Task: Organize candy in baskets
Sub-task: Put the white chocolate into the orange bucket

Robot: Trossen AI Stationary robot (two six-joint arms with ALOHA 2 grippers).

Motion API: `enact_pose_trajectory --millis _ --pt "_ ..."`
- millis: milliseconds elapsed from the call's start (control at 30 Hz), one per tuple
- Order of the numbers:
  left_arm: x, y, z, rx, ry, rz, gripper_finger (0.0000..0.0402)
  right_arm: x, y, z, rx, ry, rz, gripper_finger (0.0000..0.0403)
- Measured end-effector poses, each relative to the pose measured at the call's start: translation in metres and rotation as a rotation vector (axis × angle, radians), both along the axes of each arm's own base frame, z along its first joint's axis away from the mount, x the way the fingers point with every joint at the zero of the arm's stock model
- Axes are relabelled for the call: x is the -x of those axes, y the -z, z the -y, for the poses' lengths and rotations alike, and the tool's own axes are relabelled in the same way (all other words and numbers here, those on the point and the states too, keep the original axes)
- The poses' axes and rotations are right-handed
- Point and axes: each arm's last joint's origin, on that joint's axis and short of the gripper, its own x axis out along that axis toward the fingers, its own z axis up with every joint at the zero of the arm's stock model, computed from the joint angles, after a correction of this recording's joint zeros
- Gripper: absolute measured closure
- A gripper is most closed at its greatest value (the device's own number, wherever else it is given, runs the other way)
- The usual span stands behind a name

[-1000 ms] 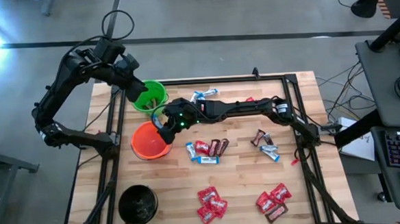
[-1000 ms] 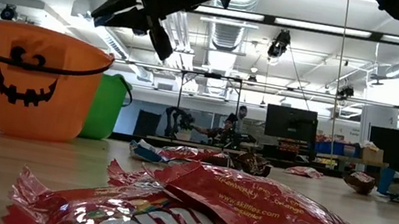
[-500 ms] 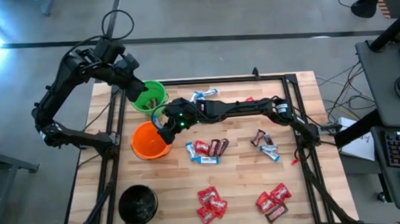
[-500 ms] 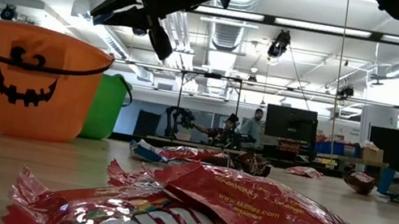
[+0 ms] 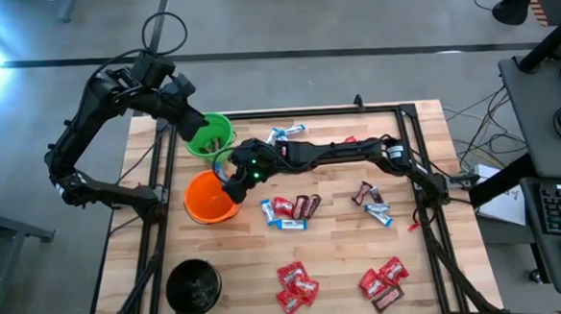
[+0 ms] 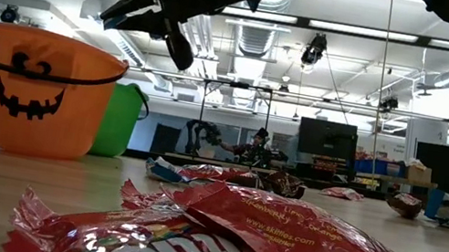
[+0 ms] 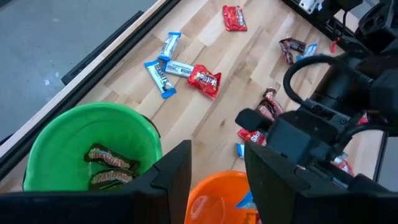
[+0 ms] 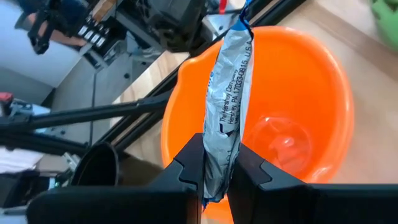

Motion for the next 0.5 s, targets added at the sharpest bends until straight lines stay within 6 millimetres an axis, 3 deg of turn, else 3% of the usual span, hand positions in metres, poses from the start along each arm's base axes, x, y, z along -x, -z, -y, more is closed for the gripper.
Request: enact_pose_trajectory --millis 333,500 --pt "-0.0004 -0.0005 -0.0004 0.012 -0.021 0.01 0.0271 0.001 0.0032 0.0059 0.029 -0.025 -0.001 0.0367" --pt "-0.0004 -0.0005 -0.0004 0.017 -0.026 0.012 0.0271 0.0004 0.0029 0.0084 0.078 0.048 0.001 0.0367"
